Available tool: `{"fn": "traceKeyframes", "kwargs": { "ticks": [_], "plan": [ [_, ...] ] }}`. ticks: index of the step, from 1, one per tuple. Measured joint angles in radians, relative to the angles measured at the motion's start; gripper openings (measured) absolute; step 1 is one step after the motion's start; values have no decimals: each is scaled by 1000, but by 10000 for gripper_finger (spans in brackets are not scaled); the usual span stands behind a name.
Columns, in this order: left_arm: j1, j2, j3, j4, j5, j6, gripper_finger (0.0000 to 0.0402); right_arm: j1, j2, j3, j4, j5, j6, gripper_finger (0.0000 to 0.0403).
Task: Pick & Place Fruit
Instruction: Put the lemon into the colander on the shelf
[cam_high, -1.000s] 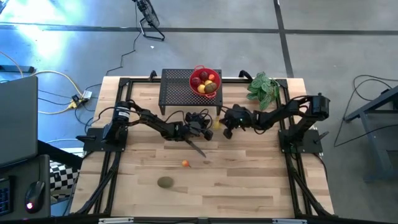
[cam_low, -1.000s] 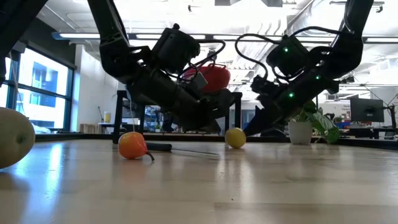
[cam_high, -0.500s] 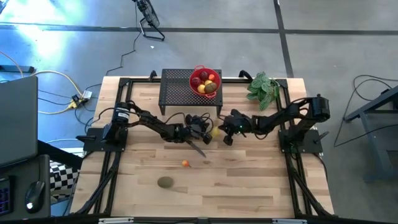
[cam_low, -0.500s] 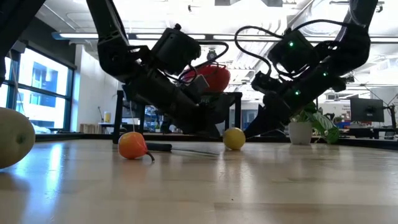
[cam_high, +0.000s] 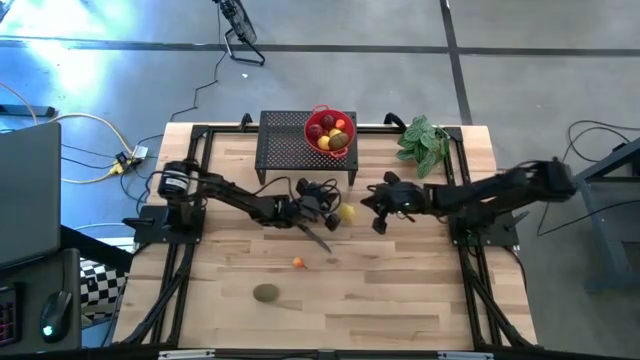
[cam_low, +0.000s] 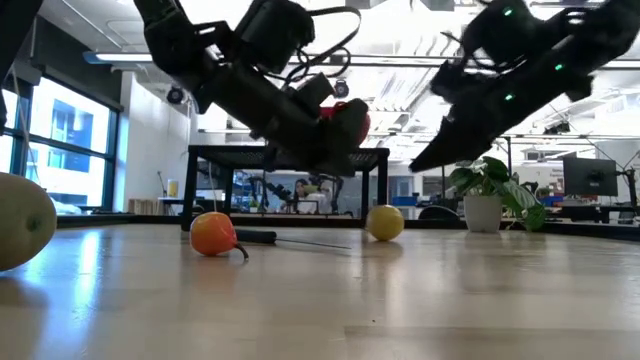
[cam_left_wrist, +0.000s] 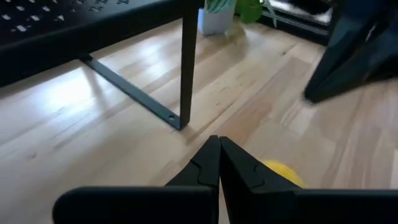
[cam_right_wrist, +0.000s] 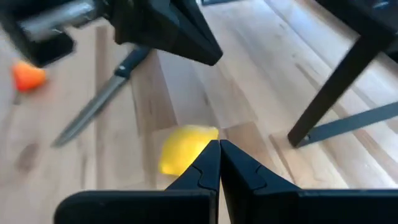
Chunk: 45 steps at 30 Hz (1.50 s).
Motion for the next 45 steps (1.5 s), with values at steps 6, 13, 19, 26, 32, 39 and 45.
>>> {"fn": "traceKeyframes", "kwargs": {
  "ticks": [6, 13, 19, 26, 32, 39, 45],
  "plan": [
    [-17, -15, 0, -20, 9, -2, 0, 7, -210, -80, 0, -7, 28, 3],
    [-43, -26, -1, -40, 30, 6, 0, 7, -395, -173, 37, -97, 100, 3],
    [-102, -136, -2, -93, 27, 85, 0, 7, -418, -185, 14, -164, 161, 3],
    [-160, -257, -8, -109, 23, 229, 0, 7, -408, -184, 41, -128, 192, 3],
    [-175, -355, -104, -76, 12, 248, 0, 50, -408, -184, 87, -136, 211, 3],
    [-174, -389, -337, 252, 34, 231, 0, 133, -408, -133, 69, -47, 179, 3],
    [-174, -389, -430, 373, 41, 230, 0, 170, -374, -60, 40, 27, 156, 3]
  ]
}}
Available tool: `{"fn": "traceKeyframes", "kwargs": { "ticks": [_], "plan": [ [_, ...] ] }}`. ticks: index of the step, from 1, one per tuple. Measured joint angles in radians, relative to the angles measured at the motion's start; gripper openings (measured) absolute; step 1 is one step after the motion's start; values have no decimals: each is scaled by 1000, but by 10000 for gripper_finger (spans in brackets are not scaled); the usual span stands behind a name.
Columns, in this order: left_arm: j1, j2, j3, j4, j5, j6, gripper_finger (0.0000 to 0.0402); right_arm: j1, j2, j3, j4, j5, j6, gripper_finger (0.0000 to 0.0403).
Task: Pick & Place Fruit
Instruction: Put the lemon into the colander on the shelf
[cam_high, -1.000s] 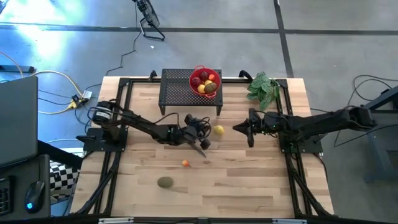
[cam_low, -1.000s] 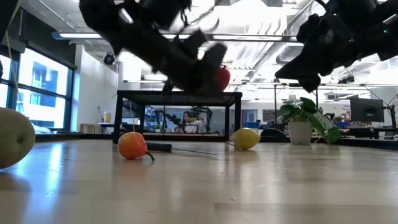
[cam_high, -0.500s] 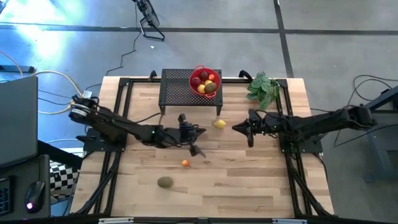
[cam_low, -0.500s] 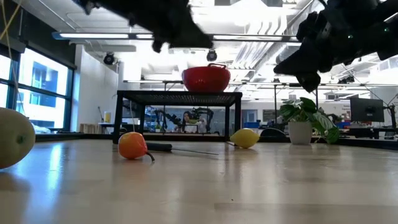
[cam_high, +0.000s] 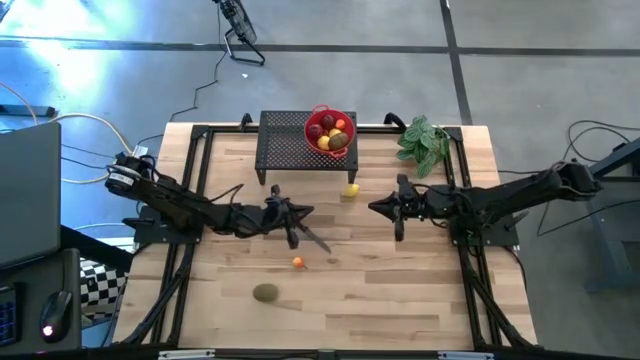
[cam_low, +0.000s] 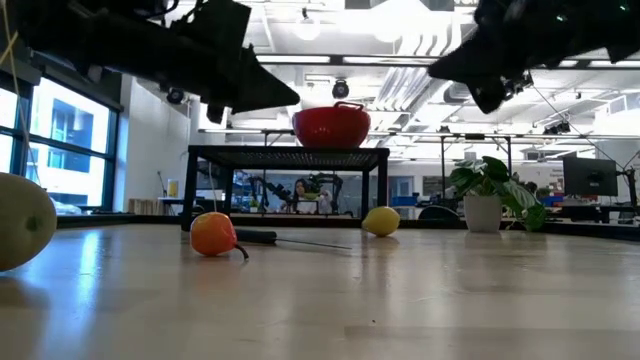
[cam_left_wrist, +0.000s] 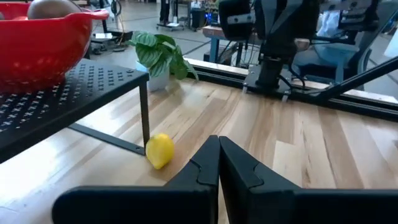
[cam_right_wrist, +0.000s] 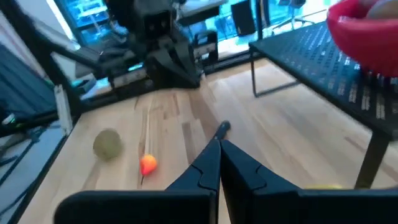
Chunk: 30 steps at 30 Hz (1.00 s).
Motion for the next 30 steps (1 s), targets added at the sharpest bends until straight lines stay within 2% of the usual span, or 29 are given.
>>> {"fn": "traceKeyframes", "kwargs": {
  "ticks": [5, 10, 12, 16, 21, 26, 30],
  "plan": [
    [0, 0, -17, 33, -16, 64, 0, 2, 100, 86, -55, 51, 0, 3],
    [6, 0, -79, 169, 15, 191, 0, 2, 256, 197, -138, 80, 3, 3],
    [20, 0, -115, 224, 59, 199, 0, 2, 316, 240, -166, 81, 4, 3],
    [59, 0, -186, 268, 225, 108, 0, -6, 400, 314, -200, 105, 25, 3],
    [74, 0, -225, 260, 370, 30, 0, -30, 423, 354, -322, 95, 15, 3],
    [72, 0, -224, 329, 477, 103, 0, -69, 423, 353, -465, 100, 41, 3],
    [85, 0, -224, 379, 488, 205, 0, -94, 450, 353, -460, 103, 86, 3]
  ]
}}
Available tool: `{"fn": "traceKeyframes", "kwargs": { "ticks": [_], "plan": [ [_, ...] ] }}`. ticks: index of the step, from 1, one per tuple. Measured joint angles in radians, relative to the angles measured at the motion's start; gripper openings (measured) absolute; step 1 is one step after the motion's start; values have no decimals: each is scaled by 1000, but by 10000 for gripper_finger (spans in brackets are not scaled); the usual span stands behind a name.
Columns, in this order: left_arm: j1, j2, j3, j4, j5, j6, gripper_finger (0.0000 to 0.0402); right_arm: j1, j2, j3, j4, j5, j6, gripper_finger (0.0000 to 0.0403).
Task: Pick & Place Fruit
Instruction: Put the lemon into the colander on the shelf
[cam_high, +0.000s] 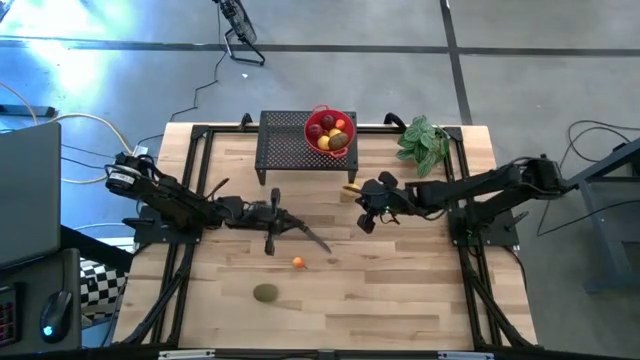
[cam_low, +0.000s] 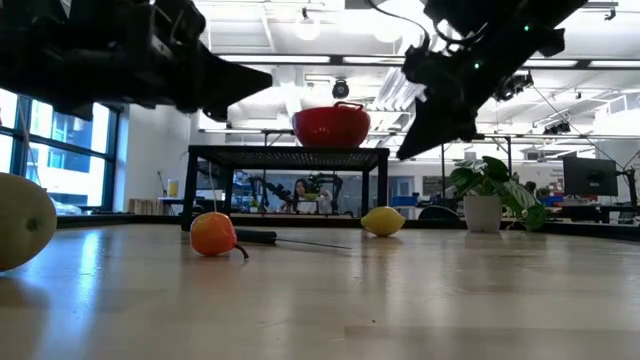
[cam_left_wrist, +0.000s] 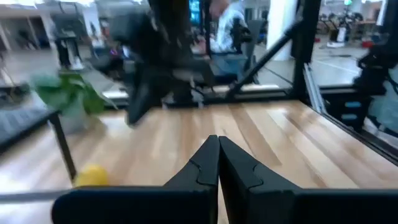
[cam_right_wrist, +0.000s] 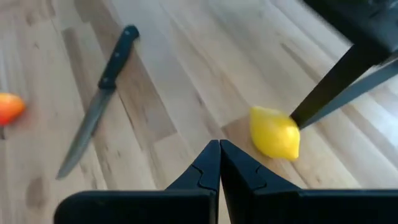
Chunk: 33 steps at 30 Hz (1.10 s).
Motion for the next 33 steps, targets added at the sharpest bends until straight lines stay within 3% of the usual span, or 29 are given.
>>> {"fn": "traceKeyframes", "kwargs": {
  "ticks": [10, 25, 33],
  "plan": [
    [90, 0, 0, -3, 107, -46, 0, -31, 105, 1, 60, 46, -6, 3],
    [106, 0, 1, -28, 73, -51, 0, -121, 168, 0, 208, 50, -126, 3],
    [106, 0, 1, -44, 72, -51, 0, -178, 168, 0, 203, -4, -144, 3]
  ]
}}
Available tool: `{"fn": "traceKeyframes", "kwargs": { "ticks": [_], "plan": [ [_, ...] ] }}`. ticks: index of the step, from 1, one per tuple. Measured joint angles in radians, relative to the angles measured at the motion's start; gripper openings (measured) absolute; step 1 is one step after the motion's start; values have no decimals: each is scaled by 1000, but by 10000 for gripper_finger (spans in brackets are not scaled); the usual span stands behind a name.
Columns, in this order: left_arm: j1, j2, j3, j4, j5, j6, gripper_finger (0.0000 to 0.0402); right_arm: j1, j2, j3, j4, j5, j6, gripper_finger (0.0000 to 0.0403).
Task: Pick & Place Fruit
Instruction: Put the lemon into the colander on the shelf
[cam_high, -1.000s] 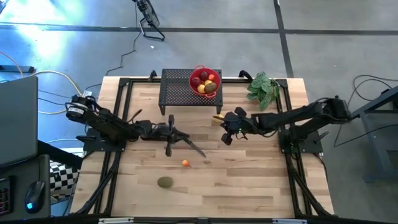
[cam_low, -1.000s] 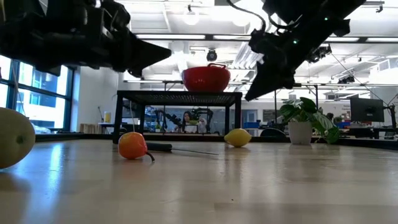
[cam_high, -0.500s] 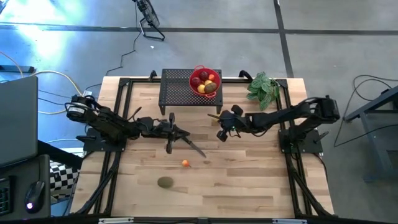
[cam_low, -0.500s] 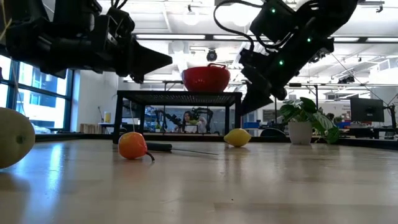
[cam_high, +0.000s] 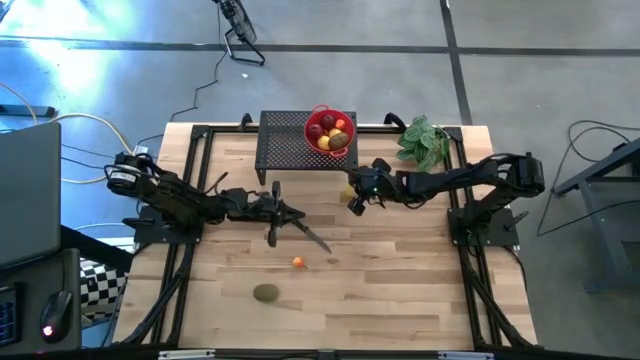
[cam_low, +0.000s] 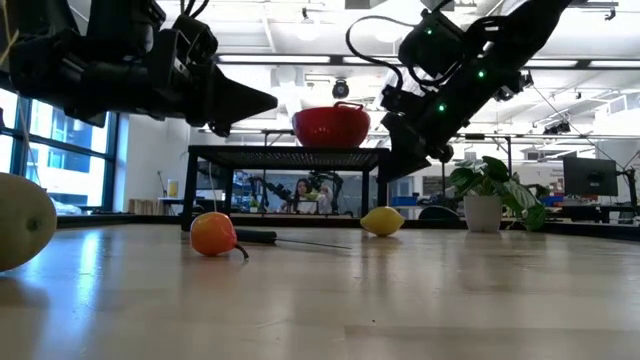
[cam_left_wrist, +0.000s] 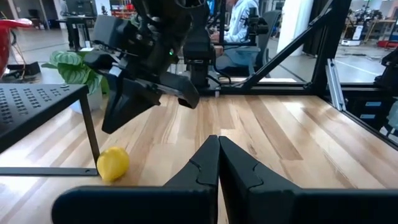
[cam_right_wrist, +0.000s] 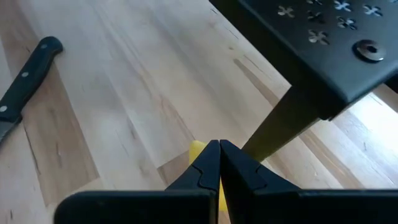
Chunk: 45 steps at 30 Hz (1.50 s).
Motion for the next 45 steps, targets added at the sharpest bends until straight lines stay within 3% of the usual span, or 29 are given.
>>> {"fn": "traceKeyframes", "kwargs": {
  "ticks": [12, 19, 39, 45],
  "plan": [
    [0, 0, 0, 2, -3, 0, 0, 6, 47, 0, 33, 6, 36, 3],
    [0, 0, 0, 0, -2, 0, 0, 10, 127, 1, 165, 55, -9, 3],
    [0, 0, 0, 2, 2, 0, 0, 34, 128, 0, 33, -11, 30, 3],
    [0, 0, 0, 0, 1, 0, 0, 69, 58, 0, 2, -4, 34, 3]
  ]
}}
